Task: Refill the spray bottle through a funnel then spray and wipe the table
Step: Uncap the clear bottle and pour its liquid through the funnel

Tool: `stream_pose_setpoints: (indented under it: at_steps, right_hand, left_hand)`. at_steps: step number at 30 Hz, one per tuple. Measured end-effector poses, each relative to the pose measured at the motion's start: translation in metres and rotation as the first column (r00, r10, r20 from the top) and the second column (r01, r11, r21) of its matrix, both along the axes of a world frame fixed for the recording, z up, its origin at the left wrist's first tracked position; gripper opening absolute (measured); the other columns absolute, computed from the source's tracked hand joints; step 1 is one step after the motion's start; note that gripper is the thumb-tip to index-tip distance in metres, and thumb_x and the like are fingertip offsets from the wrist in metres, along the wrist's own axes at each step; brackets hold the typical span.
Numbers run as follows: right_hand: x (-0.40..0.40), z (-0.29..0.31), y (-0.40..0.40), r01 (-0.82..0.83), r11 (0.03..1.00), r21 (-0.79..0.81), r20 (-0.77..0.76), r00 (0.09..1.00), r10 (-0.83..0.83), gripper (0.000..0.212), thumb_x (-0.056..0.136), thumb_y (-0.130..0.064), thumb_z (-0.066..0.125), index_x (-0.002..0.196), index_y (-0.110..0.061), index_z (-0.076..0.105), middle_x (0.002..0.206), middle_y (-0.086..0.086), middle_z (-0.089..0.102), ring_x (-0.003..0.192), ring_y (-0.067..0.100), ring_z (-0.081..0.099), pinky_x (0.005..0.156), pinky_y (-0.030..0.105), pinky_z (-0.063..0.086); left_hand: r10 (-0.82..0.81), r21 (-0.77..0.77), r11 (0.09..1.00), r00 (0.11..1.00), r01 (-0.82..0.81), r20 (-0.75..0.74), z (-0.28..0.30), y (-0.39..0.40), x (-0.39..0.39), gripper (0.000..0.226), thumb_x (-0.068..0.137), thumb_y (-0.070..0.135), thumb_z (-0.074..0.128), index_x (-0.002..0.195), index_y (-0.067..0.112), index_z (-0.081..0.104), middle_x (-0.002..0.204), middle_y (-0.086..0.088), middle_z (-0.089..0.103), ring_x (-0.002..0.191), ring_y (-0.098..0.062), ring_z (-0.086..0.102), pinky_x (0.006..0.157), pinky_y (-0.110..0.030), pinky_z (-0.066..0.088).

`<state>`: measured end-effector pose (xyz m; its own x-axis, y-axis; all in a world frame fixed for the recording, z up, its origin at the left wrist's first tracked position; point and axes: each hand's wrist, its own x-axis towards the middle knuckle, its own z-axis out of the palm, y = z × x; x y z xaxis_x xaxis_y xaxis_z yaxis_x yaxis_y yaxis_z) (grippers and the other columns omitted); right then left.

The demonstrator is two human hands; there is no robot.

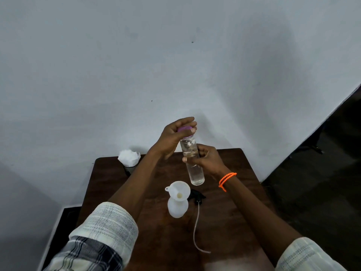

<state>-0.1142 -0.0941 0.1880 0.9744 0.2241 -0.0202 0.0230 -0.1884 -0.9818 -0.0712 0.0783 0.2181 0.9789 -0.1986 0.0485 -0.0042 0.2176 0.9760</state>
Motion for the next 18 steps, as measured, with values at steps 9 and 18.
stream_pose_setpoints:
  at_steps: [9,18]
  right_hand:
    - [0.003,-0.006,0.001,-0.028,0.999,-0.038,-0.016,1.000,0.027,0.033,0.070,-0.014,0.092,0.100,-0.012,0.078,0.095,0.008,0.079,0.091,0.028,0.076,0.088,0.049,0.061]
    - [0.011,-0.005,-0.010,0.001,0.998,-0.067,0.003,1.000,-0.001,0.034,0.068,-0.016,0.093,0.099,-0.013,0.078,0.094,0.008,0.079,0.091,0.030,0.076,0.088,0.049,0.061]
  left_hand:
    - [0.033,0.177,0.984,0.999,-0.033,0.000,0.000,-0.003,0.000,0.051,0.076,0.040,0.081,0.121,0.026,0.063,0.101,0.000,0.056,0.091,-0.011,0.061,0.083,-0.026,0.052]
    - [0.039,0.068,0.997,0.999,-0.037,-0.025,-0.009,0.008,0.002,0.064,0.070,0.005,0.089,0.128,0.015,0.064,0.104,-0.005,0.073,0.101,-0.016,0.070,0.090,-0.032,0.054]
